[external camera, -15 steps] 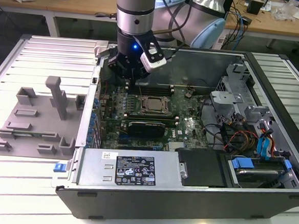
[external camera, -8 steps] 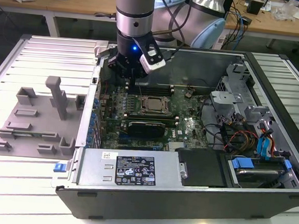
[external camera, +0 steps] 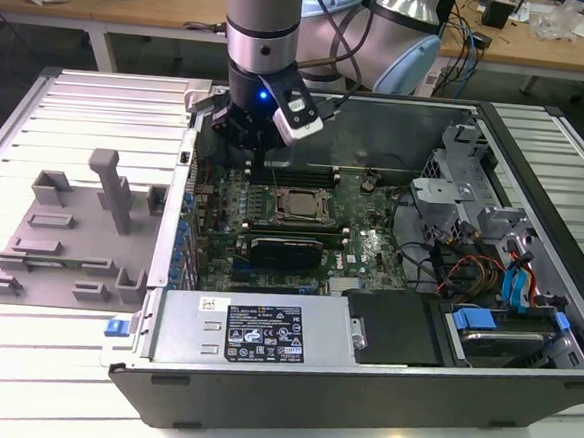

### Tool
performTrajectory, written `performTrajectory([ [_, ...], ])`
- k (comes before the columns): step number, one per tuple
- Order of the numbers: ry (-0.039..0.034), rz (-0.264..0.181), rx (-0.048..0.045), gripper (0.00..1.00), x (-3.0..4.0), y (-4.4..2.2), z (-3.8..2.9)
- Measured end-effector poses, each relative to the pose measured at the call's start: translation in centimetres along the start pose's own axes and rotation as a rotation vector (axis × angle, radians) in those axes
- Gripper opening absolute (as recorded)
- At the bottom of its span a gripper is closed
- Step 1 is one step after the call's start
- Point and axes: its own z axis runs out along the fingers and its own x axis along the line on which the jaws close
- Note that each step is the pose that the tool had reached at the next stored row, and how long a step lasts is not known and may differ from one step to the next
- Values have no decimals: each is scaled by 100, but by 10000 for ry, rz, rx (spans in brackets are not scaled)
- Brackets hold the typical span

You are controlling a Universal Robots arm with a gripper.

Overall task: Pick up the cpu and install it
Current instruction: 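Install the first cpu locking lever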

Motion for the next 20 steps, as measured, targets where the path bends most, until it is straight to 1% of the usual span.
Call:
performTrajectory([
  [3,-15,3,-92,11,0,1,1],
  [5,-16,1,-115,11,-10,-2,3],
  [7,-17,1,-120,11,-43,-8,6],
  [11,-16,1,-119,11,-156,-20,12],
  [20,-13,8,-119,11,-303,-49,29],
])
